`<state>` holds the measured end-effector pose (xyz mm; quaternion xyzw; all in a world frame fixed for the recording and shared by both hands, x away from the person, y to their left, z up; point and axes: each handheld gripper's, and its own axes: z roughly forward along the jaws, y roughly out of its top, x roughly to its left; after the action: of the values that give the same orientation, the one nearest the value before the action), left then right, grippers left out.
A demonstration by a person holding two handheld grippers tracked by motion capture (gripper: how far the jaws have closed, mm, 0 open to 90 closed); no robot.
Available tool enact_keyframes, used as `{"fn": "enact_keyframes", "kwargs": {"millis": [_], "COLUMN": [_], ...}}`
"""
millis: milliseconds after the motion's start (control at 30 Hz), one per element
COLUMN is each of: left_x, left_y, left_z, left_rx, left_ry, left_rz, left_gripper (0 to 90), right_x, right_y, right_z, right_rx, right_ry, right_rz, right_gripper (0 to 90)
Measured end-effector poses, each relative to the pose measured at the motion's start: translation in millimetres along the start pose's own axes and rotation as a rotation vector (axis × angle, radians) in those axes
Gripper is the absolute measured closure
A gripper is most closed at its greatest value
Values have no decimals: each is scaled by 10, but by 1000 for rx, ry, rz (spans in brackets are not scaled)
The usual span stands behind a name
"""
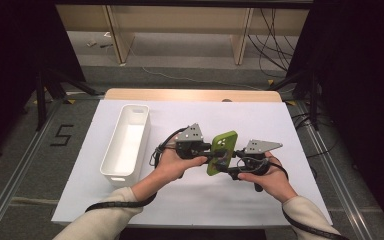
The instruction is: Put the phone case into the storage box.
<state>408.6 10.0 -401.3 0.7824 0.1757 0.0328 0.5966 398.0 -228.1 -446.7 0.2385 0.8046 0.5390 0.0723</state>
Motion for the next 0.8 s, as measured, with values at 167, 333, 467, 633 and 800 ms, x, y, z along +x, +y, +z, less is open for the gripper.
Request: {"fn": "enact_keyframes", "kwargs": {"millis": [167,333,467,633,800], "left_x": [29,63,83,55,32], "left_y": [3,-3,6,34,67], "left_z": [-8,-32,-48,-55,-67], "left_rx": [-23,-43,-57,-72,-82], "left_ry": [20,35,48,91,165], "left_rz": [5,-1,-4,-14,-43], "left_gripper": [776,774,705,537,294], "right_x": [-40,-46,-53,-15,45], "right_y": [-14,-7,6,41,74], "right_z": [-27,-46,-71,-79,-67], "right_rx": [-6,8,6,-11,-10], "right_ry": [24,45,69,77,35], "right_rz": [37,48,65,75,74], "right_gripper": [527,624,726,782,784]}}
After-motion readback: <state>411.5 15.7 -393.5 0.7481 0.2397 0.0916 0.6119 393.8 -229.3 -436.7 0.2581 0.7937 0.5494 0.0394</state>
